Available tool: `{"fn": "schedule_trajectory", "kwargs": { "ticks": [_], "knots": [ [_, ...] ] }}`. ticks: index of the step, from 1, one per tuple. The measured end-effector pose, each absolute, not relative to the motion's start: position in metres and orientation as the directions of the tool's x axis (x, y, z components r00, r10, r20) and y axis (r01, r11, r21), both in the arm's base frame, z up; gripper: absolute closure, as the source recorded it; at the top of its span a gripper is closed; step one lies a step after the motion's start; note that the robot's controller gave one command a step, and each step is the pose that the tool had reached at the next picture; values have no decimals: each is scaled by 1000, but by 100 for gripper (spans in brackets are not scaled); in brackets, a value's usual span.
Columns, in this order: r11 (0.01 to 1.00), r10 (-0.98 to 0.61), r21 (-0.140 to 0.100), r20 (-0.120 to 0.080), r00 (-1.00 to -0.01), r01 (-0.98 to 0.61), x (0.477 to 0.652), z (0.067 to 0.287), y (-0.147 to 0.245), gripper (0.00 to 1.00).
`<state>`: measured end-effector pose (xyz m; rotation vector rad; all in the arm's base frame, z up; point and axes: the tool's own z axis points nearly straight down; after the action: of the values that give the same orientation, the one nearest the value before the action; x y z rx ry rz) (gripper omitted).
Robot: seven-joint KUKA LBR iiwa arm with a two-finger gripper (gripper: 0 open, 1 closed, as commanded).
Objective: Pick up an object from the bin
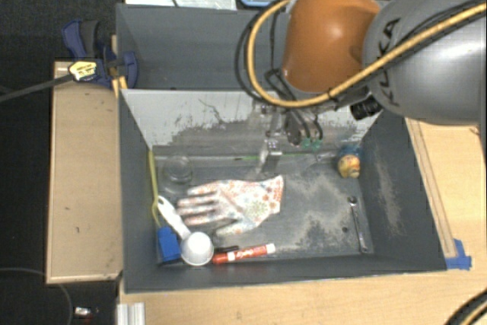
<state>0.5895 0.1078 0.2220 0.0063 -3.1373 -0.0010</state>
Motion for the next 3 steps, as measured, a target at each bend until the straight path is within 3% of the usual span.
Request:
{"fn": "schedule_trajectory", "kwargs": {
  "ticks": [1,2,3],
  "knots": [
    [1000,-1,2,-4,-1000,-1,591,227,107,0],
    [989,-145,0,-6,-989,-145,570,161,104,0],
    [968,-251,-1,-14,-968,-251,545,161,104,0]
  ]
}}
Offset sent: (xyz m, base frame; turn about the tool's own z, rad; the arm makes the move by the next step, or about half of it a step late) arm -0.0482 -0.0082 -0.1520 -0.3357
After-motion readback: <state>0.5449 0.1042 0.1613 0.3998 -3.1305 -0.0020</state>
